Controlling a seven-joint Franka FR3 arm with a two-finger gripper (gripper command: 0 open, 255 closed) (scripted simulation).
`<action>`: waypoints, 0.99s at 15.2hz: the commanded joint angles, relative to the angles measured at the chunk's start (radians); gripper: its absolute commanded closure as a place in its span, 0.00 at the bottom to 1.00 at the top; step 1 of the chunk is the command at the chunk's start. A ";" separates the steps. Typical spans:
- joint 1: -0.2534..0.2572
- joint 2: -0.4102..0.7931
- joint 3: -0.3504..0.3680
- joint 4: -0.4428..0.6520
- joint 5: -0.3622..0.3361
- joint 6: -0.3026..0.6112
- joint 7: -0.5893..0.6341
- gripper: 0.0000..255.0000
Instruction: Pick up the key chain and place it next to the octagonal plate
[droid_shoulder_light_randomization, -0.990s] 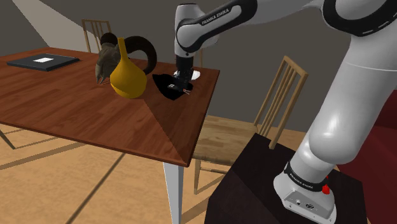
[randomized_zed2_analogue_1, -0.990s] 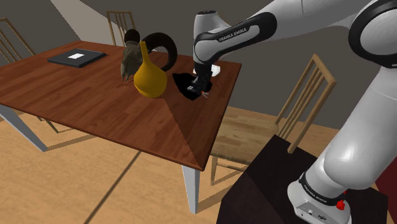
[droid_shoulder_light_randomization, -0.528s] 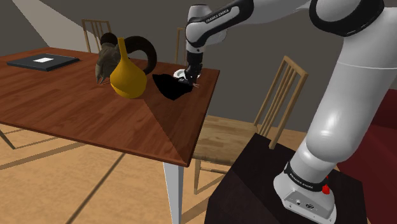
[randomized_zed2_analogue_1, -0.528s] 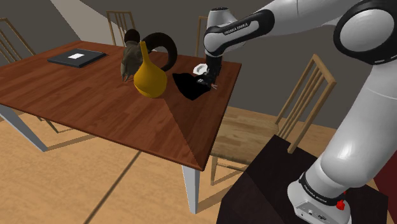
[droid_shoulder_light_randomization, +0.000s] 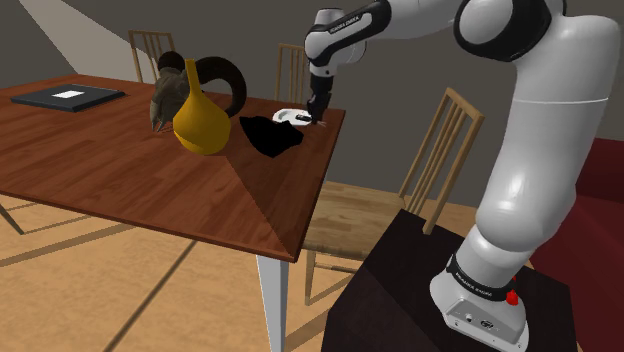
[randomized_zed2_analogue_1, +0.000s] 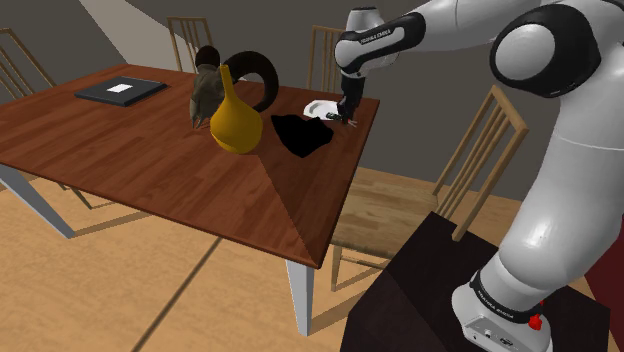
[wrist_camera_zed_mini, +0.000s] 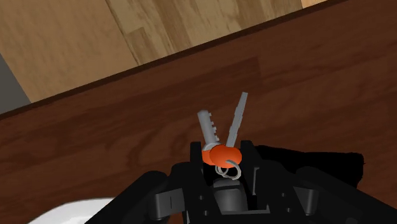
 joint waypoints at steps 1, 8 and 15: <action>-0.023 0.037 -0.012 0.051 0.007 -0.014 -0.038 1.00; -0.118 0.201 -0.045 0.296 0.037 -0.098 -0.169 1.00; -0.189 0.360 -0.057 0.522 0.057 -0.167 -0.248 1.00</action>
